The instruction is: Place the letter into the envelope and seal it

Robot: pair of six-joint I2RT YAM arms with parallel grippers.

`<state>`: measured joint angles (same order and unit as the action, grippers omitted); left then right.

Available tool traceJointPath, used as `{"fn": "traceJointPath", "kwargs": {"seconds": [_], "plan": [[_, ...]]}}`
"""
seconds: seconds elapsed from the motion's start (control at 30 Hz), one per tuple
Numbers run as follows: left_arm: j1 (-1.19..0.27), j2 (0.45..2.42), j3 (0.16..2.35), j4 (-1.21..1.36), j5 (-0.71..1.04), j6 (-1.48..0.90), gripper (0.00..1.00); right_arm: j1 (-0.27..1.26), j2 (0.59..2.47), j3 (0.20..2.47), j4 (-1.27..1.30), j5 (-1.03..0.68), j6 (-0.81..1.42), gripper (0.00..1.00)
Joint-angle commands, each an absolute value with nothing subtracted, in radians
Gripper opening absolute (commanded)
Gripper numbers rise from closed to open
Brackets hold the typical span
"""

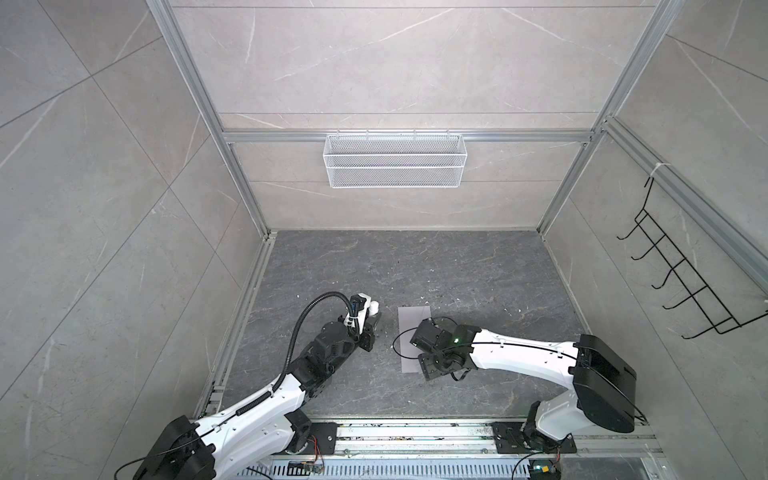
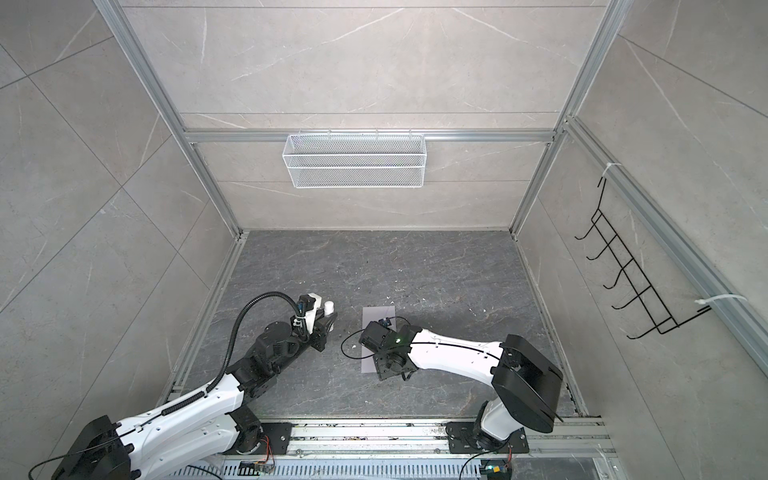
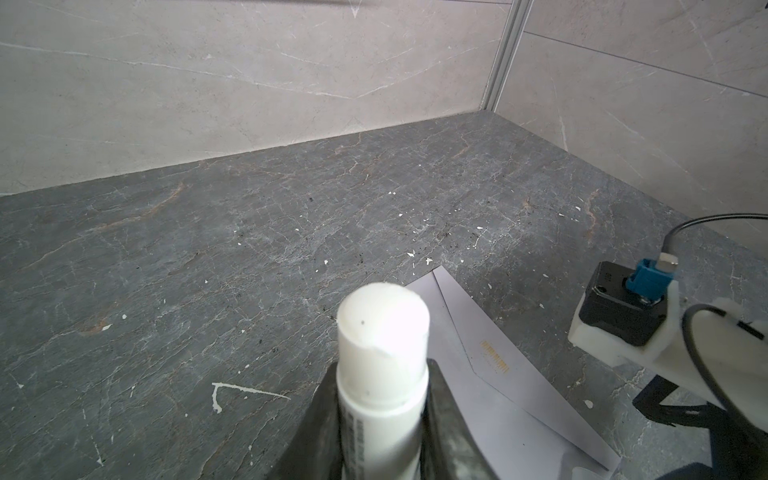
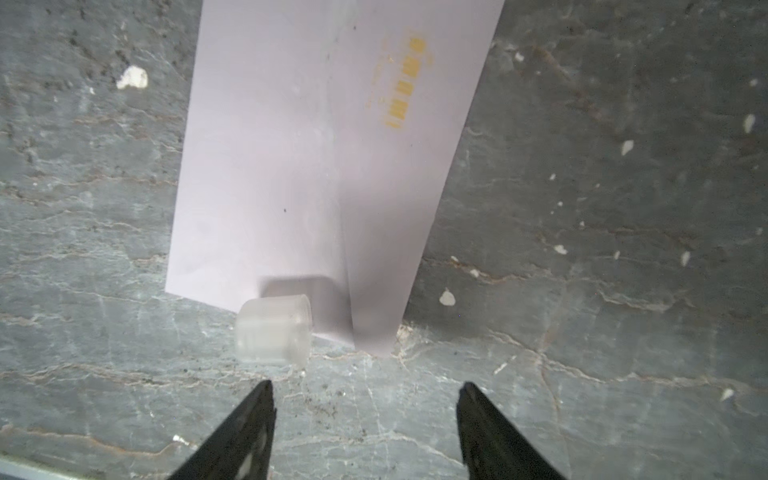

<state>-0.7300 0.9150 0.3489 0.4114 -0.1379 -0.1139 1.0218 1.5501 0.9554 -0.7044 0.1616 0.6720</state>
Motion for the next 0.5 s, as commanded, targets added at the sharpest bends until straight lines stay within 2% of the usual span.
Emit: {"fn": "traceJointPath", "kwargs": {"seconds": [0.0,0.47], "plan": [[-0.724,0.903,0.362,0.456,-0.142,-0.127,0.0,1.022,1.565,0.969,-0.701,0.204,0.698,0.71],[-0.723,0.912,0.37,0.46,-0.123,-0.132,0.0,1.011,1.591,0.987,-0.694,0.222,0.704,0.71]]}}
